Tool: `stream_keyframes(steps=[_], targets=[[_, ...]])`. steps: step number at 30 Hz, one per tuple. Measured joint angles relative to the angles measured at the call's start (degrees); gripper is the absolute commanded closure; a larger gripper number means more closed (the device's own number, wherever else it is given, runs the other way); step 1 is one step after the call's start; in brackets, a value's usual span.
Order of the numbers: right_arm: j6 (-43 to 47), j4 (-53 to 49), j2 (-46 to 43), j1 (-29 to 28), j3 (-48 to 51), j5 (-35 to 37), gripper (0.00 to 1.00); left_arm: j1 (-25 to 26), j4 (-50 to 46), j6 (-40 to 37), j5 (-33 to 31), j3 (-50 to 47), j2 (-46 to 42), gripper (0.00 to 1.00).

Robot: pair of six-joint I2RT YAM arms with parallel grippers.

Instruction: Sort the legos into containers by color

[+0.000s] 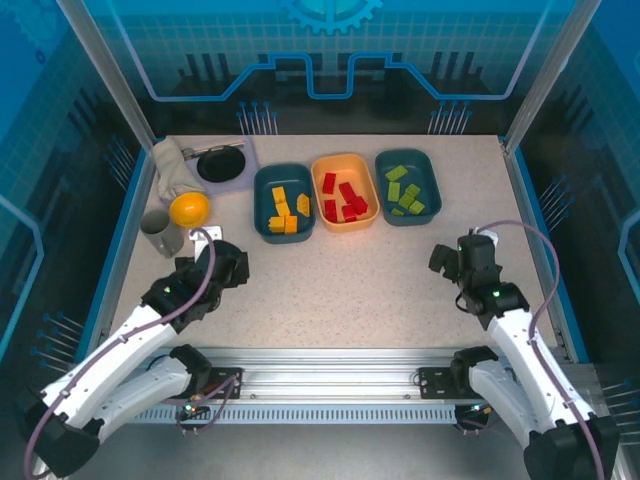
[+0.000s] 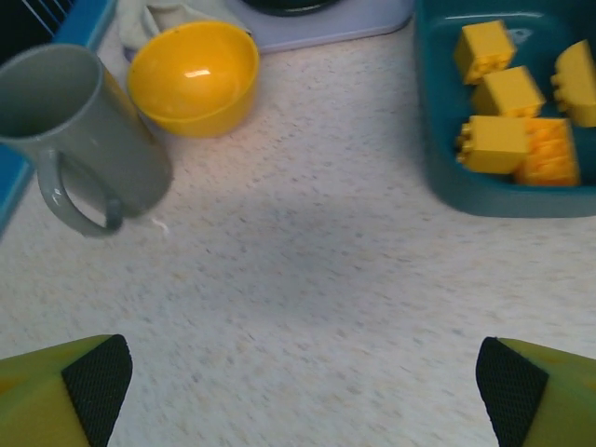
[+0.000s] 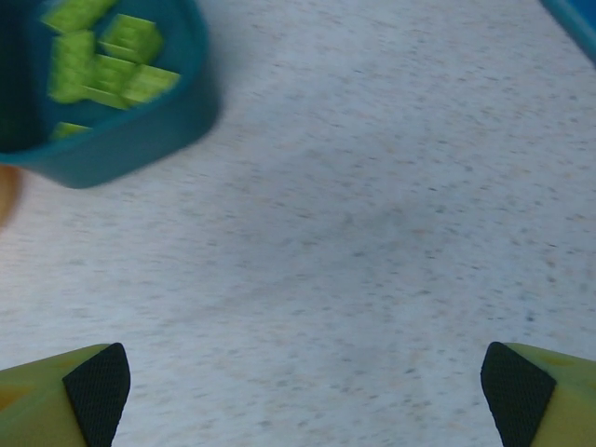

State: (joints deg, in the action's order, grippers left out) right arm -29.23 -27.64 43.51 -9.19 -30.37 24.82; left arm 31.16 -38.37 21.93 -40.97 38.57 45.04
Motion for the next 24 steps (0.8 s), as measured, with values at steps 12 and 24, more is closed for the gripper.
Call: stream_keyframes(steps=[12, 24], targets=[[20.52, 33.16, 23.21, 3.5, 6.58, -2.27, 0.0, -19.21, 36.35, -15.34, 8.85, -13.05, 17.59, 0.01], [22.88, 56.83, 37.64, 8.92, 4.42, -13.97, 0.0, -27.89, 59.19, -16.44, 20.41, -9.42, 36.57, 0.01]])
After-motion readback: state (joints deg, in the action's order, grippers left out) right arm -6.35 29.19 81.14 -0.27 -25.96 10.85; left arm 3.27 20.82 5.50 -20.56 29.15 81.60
